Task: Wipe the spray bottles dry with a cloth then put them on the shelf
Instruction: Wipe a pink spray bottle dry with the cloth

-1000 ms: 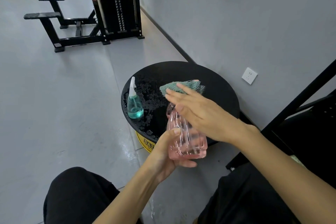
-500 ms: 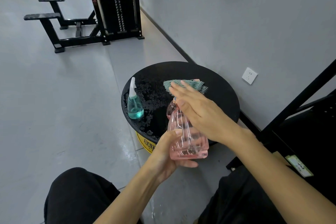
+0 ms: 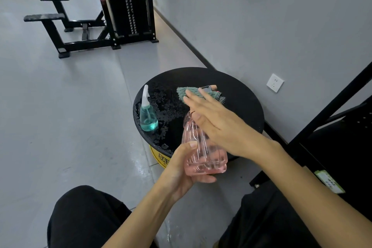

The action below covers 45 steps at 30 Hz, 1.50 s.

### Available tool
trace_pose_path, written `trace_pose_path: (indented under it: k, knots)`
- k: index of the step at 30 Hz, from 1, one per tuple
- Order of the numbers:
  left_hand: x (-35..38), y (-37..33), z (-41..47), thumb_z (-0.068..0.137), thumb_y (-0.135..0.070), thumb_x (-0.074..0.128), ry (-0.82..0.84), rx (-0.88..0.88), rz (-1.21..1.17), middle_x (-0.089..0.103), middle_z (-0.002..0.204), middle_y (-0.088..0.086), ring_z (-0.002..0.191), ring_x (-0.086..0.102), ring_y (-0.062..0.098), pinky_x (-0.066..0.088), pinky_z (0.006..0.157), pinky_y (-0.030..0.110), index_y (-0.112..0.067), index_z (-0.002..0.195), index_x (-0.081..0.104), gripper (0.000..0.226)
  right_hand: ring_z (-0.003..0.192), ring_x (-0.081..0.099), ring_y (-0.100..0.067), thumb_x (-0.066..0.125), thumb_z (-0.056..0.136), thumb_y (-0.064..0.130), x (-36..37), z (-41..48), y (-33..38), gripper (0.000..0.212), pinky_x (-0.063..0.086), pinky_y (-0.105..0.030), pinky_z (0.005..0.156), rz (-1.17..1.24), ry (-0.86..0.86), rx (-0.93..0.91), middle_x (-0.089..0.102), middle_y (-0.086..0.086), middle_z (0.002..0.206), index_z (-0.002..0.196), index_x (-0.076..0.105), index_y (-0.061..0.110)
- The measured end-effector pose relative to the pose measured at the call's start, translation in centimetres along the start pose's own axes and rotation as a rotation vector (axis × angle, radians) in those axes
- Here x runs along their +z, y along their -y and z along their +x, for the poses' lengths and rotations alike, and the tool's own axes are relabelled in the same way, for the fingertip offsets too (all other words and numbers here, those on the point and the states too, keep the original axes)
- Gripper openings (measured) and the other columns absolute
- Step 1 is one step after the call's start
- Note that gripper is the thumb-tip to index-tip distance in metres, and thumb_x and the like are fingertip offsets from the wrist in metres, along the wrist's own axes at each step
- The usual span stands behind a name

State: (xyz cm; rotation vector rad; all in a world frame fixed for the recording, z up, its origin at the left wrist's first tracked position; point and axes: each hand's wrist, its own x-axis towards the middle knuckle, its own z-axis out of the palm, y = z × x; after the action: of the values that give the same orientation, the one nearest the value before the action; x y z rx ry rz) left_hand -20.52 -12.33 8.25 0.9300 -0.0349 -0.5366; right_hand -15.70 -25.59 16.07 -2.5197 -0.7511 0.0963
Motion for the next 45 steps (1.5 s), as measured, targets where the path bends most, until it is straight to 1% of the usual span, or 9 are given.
trace_pose_path:
  k: [6, 9, 13, 19, 24, 30, 39, 42, 45]
  knots:
    - [0.0, 0.2, -0.2, 0.06, -0.044, 0.066, 0.004, 0.009, -0.001, 0.075, 0.096, 0.008, 0.074, 0.073, 0.025, 0.058, 0.048, 0.031, -0.024, 0.096, 0.077, 0.042, 0.145, -0.006, -0.001, 0.016, 0.099, 0.047, -1.2, 1.3, -2.3, 0.058, 0.002, -0.034, 0.121, -0.067, -0.071, 0.113, 0.004, 0.014, 0.16, 0.152, 0.014, 0.024]
    - [0.0, 0.2, 0.1, 0.054, -0.046, 0.079, 0.016, 0.022, 0.022, 0.074, 0.097, 0.011, 0.077, 0.073, 0.026, 0.057, 0.048, 0.031, -0.022, 0.098, 0.077, 0.05, 0.145, -0.006, 0.002, 0.019, 0.101, 0.043, -0.8, 1.1, -1.9, 0.055, 0.001, -0.027, 0.12, -0.027, -0.065, 0.079, 0.004, 0.014, 0.16, 0.152, 0.015, 0.023]
    - [-0.3, 0.0, 0.2, 0.062, -0.047, 0.066, -0.004, 0.009, 0.017, 0.073, 0.098, 0.012, 0.077, 0.073, 0.025, 0.057, 0.048, 0.029, -0.02, 0.099, 0.076, 0.047, 0.142, -0.007, 0.01, 0.02, 0.101, 0.043, -0.4, 0.2, -0.6, 0.052, -0.002, -0.013, 0.115, 0.002, 0.013, -0.029, 0.009, 0.022, 0.157, 0.151, 0.021, 0.028]
    - [-0.1, 0.0, -0.1, 0.057, -0.046, 0.075, 0.037, 0.011, 0.024, 0.074, 0.101, 0.009, 0.08, 0.073, 0.026, 0.058, 0.049, 0.03, -0.025, 0.098, 0.077, 0.046, 0.144, 0.013, -0.001, 0.038, 0.101, 0.036, -1.8, 0.9, -2.5, 0.048, 0.017, -0.034, 0.12, -0.09, -0.153, 0.055, 0.023, 0.014, 0.155, 0.148, 0.031, 0.026]
    - [0.4, -0.2, 0.0, 0.051, -0.048, 0.083, 0.034, 0.01, 0.018, 0.074, 0.1, 0.009, 0.08, 0.073, 0.027, 0.058, 0.049, 0.032, -0.018, 0.11, 0.067, 0.068, 0.144, 0.019, -0.003, 0.053, 0.096, 0.036, -0.8, 1.6, -2.3, 0.052, 0.02, -0.047, 0.118, 0.007, -0.217, 0.049, 0.031, 0.014, 0.153, 0.144, 0.039, 0.026]
    - [0.3, -0.1, 0.0, 0.044, -0.054, 0.087, 0.006, -0.019, -0.014, 0.071, 0.109, 0.012, 0.082, 0.072, 0.028, 0.057, 0.048, 0.032, -0.012, 0.122, 0.059, 0.093, 0.128, 0.05, -0.011, 0.06, 0.09, 0.001, 0.0, 2.4, -1.2, 0.032, 0.024, -0.007, 0.107, 0.027, -0.374, -0.031, 0.062, -0.002, 0.128, 0.119, 0.066, 0.011]
    - [-0.2, 0.5, 0.0, 0.058, -0.048, 0.066, -0.03, 0.001, -0.016, 0.075, 0.099, 0.008, 0.075, 0.073, 0.026, 0.058, 0.049, 0.031, -0.022, 0.096, 0.077, 0.047, 0.101, 0.068, -0.016, 0.063, 0.084, -0.005, -0.6, 0.6, -0.1, 0.027, 0.048, -0.021, 0.094, -0.07, -0.367, -0.153, 0.074, -0.004, 0.104, 0.103, 0.075, 0.01]
    - [-0.3, 0.3, 0.3, 0.06, -0.049, 0.066, -0.049, 0.003, -0.045, 0.074, 0.091, 0.011, 0.068, 0.071, 0.023, 0.058, 0.05, 0.031, -0.017, 0.095, 0.076, 0.049, 0.09, 0.071, -0.02, 0.066, 0.08, -0.007, -0.4, -0.2, 0.7, 0.03, 0.058, -0.038, 0.08, -0.098, -0.313, -0.195, 0.075, -0.004, 0.098, 0.101, 0.075, 0.011]
    - [-0.7, 0.0, 0.6, 0.058, -0.048, 0.067, -0.067, 0.018, -0.056, 0.073, 0.09, 0.012, 0.07, 0.072, 0.025, 0.057, 0.048, 0.03, -0.013, 0.103, 0.069, 0.056, 0.091, 0.071, -0.019, 0.06, 0.082, -0.001, -0.4, -0.9, 1.1, 0.027, 0.058, -0.039, 0.08, -0.099, -0.334, -0.236, 0.075, -0.002, 0.099, 0.101, 0.075, 0.012]
